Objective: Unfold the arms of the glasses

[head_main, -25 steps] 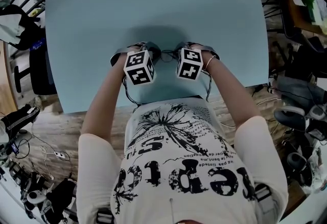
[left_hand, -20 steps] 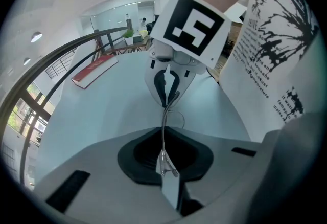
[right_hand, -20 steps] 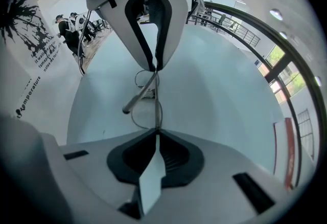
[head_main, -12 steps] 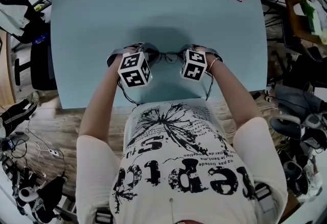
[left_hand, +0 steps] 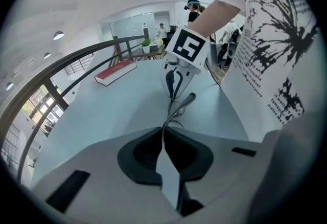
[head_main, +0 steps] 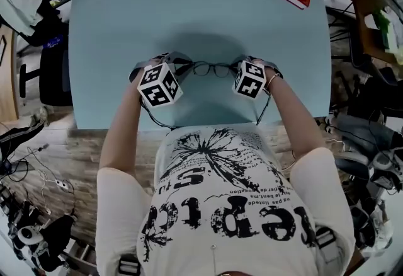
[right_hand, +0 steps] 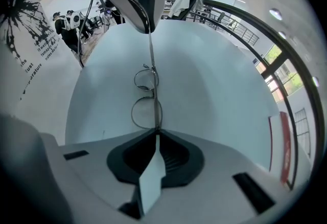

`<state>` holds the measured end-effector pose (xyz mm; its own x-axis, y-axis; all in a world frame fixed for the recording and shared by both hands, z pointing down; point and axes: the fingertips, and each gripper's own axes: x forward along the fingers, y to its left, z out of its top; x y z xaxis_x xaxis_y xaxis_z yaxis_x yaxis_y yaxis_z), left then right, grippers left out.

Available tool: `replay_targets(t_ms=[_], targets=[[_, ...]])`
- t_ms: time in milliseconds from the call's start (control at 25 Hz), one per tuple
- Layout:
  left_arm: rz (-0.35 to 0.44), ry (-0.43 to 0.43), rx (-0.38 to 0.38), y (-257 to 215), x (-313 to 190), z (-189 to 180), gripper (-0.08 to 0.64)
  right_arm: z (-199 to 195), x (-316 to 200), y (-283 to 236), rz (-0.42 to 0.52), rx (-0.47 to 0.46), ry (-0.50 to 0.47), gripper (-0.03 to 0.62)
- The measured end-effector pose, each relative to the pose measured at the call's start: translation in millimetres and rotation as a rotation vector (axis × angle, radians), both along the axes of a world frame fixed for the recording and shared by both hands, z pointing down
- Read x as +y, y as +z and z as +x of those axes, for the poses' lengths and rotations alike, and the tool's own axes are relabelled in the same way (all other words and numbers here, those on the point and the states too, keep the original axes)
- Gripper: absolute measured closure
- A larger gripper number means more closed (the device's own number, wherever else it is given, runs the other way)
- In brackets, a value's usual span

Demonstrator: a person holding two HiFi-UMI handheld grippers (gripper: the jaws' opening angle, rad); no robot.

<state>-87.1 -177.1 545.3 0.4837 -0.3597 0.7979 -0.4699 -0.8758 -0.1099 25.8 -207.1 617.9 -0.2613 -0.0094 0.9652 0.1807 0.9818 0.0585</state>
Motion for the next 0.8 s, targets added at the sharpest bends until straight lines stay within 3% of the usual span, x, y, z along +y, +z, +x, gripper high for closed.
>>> replay_targets(t_ms=[360, 520, 640, 800], targets=[[0.033, -0.013, 0.011, 1, 1, 4, 0.531, -6, 1, -6, 0.024, -0.006, -0.022, 0.543], [0.036, -0.012, 0.030, 0, 3, 6, 0.531, -30, 11, -17, 0.034, -0.060, -0.065, 0.483], [0.033, -0.017, 0.048, 0, 3, 7, 0.531, -54, 15, -22, 0.066, -0.097, -0.106, 0.486], [0.031, -0.020, 0.060, 0, 4, 6, 0.531, -75, 27, -18, 0.032, -0.066, -0.164, 0.486]])
